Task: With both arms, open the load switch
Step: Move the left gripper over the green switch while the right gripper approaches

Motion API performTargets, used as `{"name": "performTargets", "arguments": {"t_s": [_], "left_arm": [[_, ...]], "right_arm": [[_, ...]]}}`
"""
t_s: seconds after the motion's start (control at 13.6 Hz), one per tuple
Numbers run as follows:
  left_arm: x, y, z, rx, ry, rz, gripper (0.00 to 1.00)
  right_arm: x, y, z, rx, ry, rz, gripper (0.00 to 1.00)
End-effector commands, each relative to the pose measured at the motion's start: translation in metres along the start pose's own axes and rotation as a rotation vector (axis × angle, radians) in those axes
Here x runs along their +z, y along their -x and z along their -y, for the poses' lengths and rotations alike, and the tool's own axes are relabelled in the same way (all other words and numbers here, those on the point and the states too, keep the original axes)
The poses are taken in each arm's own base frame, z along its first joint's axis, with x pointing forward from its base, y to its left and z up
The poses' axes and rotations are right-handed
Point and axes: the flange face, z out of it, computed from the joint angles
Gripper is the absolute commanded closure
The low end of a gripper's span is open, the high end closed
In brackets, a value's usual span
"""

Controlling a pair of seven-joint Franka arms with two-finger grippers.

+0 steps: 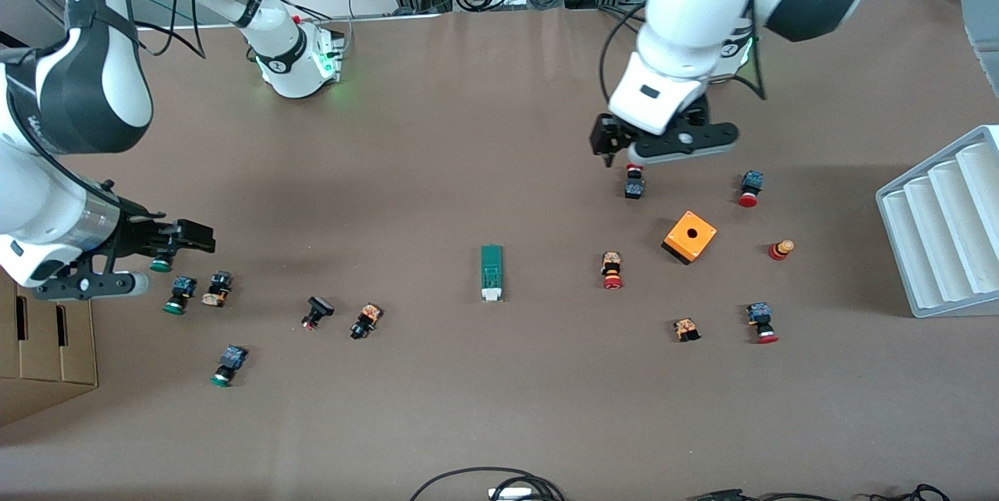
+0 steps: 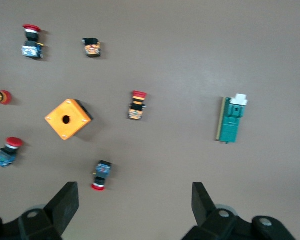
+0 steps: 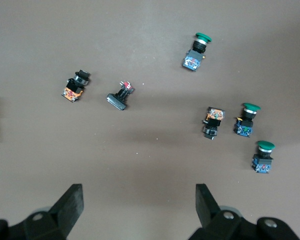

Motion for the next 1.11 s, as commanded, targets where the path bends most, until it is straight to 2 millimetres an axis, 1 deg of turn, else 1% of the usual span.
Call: {"name": "performTargets", "arguments": {"t_s": [0.0,0.07,0.15,0.22,0.29,0.37,0.52,0.59,0.66,0.74,0.81,0.88,1.03], "left_arm": [[0.008,0.007,-0.026,-0.044,0.042,-0.006,0.00],[0.010,0.019,-0.039,-0.051,0.056,-0.010,0.00],[0.016,0.026,-0.050,-0.055,0.062,-0.013,0.00],[0.024,0.040,-0.067,-0.039,0.042,-0.029,0.00],[0.032,0.054,-0.081,-0.039,0.011,-0.066,0.00],[0.042,0.064,-0.093,-0.050,-0.017,-0.096,0.00],[0.056,0.091,-0.119,-0.054,-0.034,-0.140,0.00],[0.063,0.101,-0.129,-0.052,-0.035,-0.160,0.00],[0.071,0.106,-0.135,-0.052,-0.041,-0.181,0.00],[0.080,0.111,-0.142,-0.051,-0.045,-0.197,0.00],[0.090,0.126,-0.155,-0.044,-0.038,-0.222,0.00],[0.103,0.137,-0.165,-0.051,-0.041,-0.259,0.00],[0.129,0.146,-0.178,-0.061,-0.052,-0.360,0.00]], "right_arm": [[-0.002,-0.009,0.024,-0.042,-0.018,-0.029,0.00],[0.003,-0.011,0.029,-0.050,-0.018,-0.028,0.00],[0.011,-0.017,0.030,-0.050,-0.023,-0.034,0.00],[0.016,-0.023,0.036,-0.055,-0.030,-0.054,0.00],[0.023,-0.028,0.051,-0.074,-0.028,-0.073,0.00],[0.032,-0.034,0.056,-0.079,-0.027,-0.077,0.00],[0.057,-0.049,0.054,-0.071,-0.028,-0.090,0.00],[0.065,-0.055,0.053,-0.068,-0.028,-0.094,0.00],[0.072,-0.057,0.052,-0.066,-0.027,-0.085,0.00],[0.087,-0.062,0.052,-0.066,-0.023,-0.064,0.00],[0.094,-0.067,0.054,-0.066,-0.020,-0.056,0.00],[0.098,-0.067,0.057,-0.069,-0.019,-0.047,0.00],[0.094,-0.067,0.052,-0.076,-0.022,-0.050,0.00]]}}
